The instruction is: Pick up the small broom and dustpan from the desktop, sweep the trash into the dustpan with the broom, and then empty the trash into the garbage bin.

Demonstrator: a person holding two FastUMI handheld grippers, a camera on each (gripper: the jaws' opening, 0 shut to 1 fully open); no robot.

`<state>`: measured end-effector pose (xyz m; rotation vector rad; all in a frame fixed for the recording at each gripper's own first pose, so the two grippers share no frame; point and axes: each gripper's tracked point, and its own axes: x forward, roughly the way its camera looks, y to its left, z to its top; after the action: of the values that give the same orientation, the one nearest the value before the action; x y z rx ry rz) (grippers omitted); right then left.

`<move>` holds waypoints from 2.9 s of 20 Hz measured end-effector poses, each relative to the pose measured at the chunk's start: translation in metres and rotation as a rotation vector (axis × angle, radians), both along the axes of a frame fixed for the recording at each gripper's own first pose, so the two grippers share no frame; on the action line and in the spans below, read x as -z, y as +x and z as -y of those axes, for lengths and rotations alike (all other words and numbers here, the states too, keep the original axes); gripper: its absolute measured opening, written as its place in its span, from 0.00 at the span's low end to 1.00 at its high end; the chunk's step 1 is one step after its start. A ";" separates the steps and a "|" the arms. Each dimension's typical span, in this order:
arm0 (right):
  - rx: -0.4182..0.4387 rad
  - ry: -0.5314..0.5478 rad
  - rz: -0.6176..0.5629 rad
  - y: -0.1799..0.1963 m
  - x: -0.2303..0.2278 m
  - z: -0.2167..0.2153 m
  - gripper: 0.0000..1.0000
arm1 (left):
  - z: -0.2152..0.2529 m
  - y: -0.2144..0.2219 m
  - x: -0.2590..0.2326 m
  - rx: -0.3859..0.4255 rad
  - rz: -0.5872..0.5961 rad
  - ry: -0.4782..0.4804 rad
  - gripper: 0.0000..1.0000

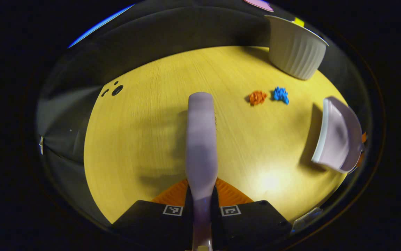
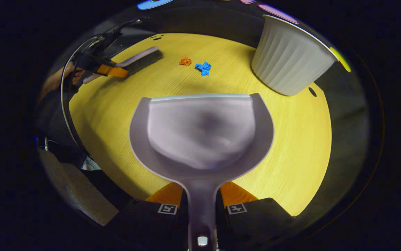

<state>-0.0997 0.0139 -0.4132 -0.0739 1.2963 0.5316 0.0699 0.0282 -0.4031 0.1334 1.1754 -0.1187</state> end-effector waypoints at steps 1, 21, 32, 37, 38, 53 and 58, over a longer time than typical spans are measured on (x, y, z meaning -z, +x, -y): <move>-0.006 0.005 -0.017 0.001 0.002 -0.001 0.36 | 0.000 0.013 -0.003 0.028 0.010 0.021 0.25; -0.045 -0.017 -0.058 0.017 0.029 0.007 0.41 | 0.170 0.021 0.011 0.609 -0.131 -0.120 0.25; 0.027 0.001 0.084 0.019 0.033 0.003 0.36 | 0.193 -0.036 -0.041 0.533 -0.102 -0.246 0.25; 0.113 -0.031 0.065 0.013 0.016 0.013 0.36 | 0.145 -0.043 -0.066 0.336 0.015 -0.245 0.24; 0.144 -0.038 0.061 0.011 0.006 0.020 0.36 | 0.132 -0.047 -0.059 0.305 0.030 -0.222 0.24; 0.567 -0.162 0.165 0.129 -0.208 0.191 0.36 | 0.069 -0.114 0.025 0.181 -0.095 -0.245 0.24; 0.527 -0.320 0.159 0.187 -0.198 0.237 0.36 | 0.072 -0.110 0.021 0.221 -0.071 -0.234 0.24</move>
<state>0.0877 -0.2226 -0.2157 -0.0365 1.1753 -0.1316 -0.0403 -0.0436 -0.4240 0.0523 1.2060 -0.4574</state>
